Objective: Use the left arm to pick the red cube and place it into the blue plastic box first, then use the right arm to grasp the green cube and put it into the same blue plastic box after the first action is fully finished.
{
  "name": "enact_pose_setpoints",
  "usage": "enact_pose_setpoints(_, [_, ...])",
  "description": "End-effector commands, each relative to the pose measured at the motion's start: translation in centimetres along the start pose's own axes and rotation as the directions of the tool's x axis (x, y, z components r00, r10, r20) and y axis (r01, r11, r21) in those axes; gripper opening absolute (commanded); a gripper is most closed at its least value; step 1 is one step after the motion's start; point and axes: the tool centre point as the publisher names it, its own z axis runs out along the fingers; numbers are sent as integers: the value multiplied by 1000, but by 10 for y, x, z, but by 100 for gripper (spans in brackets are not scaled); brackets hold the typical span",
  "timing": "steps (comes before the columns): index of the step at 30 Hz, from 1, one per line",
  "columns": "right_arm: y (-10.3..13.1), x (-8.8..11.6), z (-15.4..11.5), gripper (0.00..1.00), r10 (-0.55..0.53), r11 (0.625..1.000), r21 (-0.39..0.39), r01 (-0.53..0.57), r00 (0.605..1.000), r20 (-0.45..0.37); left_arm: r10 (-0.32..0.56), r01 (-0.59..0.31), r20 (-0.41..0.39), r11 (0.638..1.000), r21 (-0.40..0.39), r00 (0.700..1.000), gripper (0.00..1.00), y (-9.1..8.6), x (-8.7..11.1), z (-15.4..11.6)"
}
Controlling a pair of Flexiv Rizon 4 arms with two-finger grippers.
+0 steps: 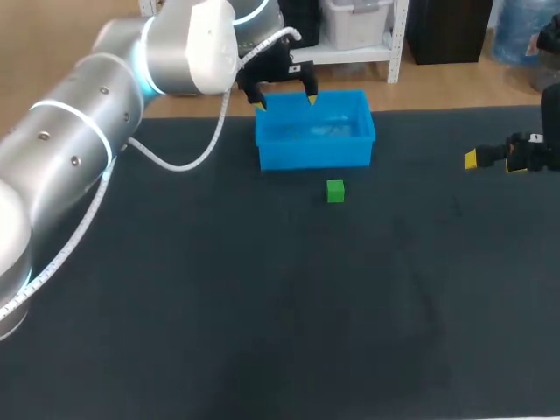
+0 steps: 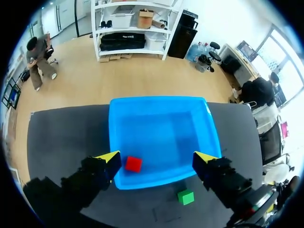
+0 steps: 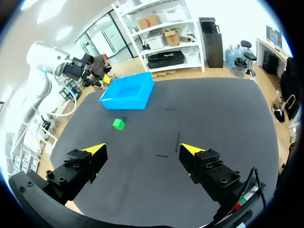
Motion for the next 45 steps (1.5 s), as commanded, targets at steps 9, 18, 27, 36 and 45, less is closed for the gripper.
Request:
enact_pose_setpoints(9, [0, 0, -1, 100, -1, 1000, 1, 1, 1000, 0, 30, -29, -7, 998, 61, 1000, 100, 8, 6, -17])
enact_pose_setpoints(18, [0, 0, -1, 100, -1, 1000, 1, 1, 1000, 0, 70, -72, 30, 993, 92, 997, 100, 13, 23, -38])
enact_pose_setpoints(27, [0, 0, -1, 100, -1, 1000, 1, 1, 1000, 0, 123, -128, 53, 986, 103, 991, 100, 18, 41, -54])
enact_pose_setpoints(36, [0, 0, -1, 100, -1, 1000, 1, 1, 1000, 0, 137, -143, 64, 983, 113, 989, 100, 23, 56, -65])
enact_pose_setpoints(45, [0, 0, -1, 100, -1, 1000, 1, 1, 1000, 0, 181, -189, 72, 974, 128, 981, 100, 23, 78, -76])
